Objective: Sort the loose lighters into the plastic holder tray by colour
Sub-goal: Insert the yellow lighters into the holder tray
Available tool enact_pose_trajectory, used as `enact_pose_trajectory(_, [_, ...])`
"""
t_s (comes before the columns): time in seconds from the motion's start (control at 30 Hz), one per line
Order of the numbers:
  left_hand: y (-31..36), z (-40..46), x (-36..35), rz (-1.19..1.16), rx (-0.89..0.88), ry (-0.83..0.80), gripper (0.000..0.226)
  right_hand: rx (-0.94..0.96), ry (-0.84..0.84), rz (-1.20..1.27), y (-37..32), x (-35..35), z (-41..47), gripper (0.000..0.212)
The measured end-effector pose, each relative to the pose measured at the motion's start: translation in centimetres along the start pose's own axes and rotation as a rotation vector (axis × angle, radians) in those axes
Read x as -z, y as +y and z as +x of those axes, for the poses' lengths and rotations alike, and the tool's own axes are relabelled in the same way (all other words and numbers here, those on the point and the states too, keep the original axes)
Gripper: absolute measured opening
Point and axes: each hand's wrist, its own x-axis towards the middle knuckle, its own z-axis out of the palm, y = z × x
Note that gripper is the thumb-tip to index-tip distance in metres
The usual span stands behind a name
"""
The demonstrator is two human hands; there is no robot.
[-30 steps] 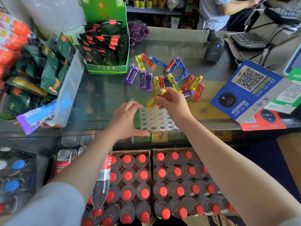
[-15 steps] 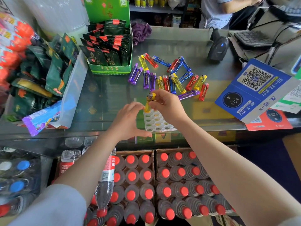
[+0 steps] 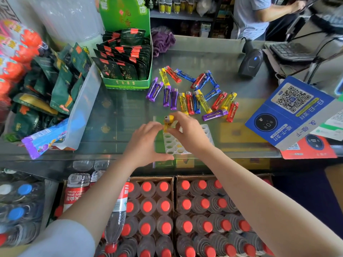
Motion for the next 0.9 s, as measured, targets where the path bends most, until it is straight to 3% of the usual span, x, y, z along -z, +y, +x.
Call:
enact_pose_trajectory(0.2, [0.6,0.4,0.3,-0.019,0.07,-0.03,0.094,-0.307,0.34,-0.046,4.2,3.3,1.3,0.022])
enact_pose_trajectory(0.37, [0.5,0.4,0.2,0.005,0.081,-0.047,0.096,-0.455,0.276,-0.138,6.2,3.8,2.7,0.026])
enact_pose_trajectory(0.7, [-0.2,0.7,-0.1,0.079,0.063,0.012,0.105,-0.482,0.129,-0.328,6.6,3.8,4.8,0.019])
enact_pose_trajectory(0.8, [-0.2,0.8,-0.1,0.073,0.069,0.011,0.106,-0.38,0.159,-0.17,5.4,4.5,3.9,0.022])
enact_pose_trajectory(0.9, [-0.3,0.9,-0.1,0.069,0.08,0.0,0.108,-0.281,0.181,0.114,3.0,5.0,1.2,0.01])
